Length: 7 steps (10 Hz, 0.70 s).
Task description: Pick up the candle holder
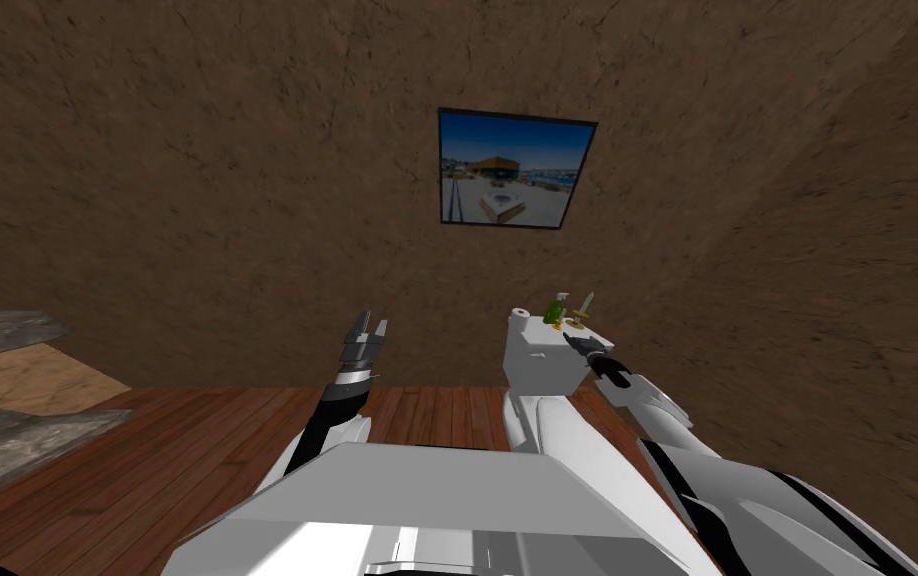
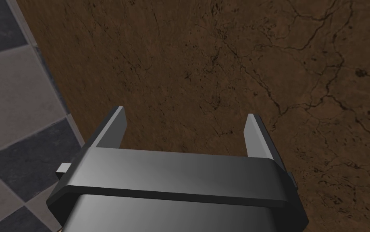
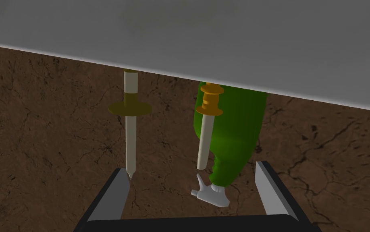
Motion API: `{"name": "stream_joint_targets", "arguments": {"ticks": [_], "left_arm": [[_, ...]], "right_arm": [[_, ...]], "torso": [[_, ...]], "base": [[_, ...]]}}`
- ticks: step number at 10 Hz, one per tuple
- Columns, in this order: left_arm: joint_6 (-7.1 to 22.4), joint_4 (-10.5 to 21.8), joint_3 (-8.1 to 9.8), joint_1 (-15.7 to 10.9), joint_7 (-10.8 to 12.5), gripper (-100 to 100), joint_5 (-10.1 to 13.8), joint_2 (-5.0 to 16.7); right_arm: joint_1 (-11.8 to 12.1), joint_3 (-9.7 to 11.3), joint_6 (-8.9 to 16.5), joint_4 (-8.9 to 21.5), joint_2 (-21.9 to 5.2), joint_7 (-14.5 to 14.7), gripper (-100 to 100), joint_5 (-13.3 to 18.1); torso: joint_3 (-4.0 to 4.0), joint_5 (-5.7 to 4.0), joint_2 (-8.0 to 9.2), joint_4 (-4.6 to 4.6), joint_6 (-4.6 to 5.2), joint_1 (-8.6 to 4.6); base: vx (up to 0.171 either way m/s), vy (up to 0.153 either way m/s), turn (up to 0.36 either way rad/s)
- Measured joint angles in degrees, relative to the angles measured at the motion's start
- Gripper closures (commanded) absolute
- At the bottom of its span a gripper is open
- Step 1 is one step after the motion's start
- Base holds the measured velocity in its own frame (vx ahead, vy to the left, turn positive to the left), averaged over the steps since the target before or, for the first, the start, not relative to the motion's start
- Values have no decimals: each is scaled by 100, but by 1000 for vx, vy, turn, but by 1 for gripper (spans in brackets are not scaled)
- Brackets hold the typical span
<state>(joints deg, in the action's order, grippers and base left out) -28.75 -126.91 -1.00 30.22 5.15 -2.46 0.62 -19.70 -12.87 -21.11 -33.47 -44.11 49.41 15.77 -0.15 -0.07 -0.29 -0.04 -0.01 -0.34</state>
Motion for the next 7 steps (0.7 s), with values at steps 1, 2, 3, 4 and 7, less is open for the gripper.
{"name": "stream_joint_targets", "arguments": {"ticks": [1, 2, 3, 4, 7], "left_arm": [[0, 0, 0, 0, 0, 0, 0, 0], [0, 0, 0, 0, 0, 0, 0, 0], [0, 0, 0, 0, 0, 0, 0, 0], [0, 0, 0, 0, 0, 0, 0, 0], [0, 0, 0, 0, 0, 0, 0, 0]], "right_arm": [[-11, -27, 1, -32, 40, 99, -100, 8], [17, -47, 32, -128, 80, 184, -100, 10], [-25, -60, 26, -104, 105, 277, -100, 17], [-66, -75, 3, -71, 129, 377, -100, 23], [-167, -123, -2, -47, 218, 683, -100, 39]], "torso": [[-2, 1, -3, -1, 0, 8], [-3, 3, -5, -1, 0, 15], [-3, 3, -6, -2, -1, 16], [-3, 3, -5, -1, 0, 13], [-3, 3, -5, -2, -1, 16]], "base": [[81, -32, -26], [79, -34, -22], [77, -46, -20], [77, -33, -15], [82, -41, -11]]}}
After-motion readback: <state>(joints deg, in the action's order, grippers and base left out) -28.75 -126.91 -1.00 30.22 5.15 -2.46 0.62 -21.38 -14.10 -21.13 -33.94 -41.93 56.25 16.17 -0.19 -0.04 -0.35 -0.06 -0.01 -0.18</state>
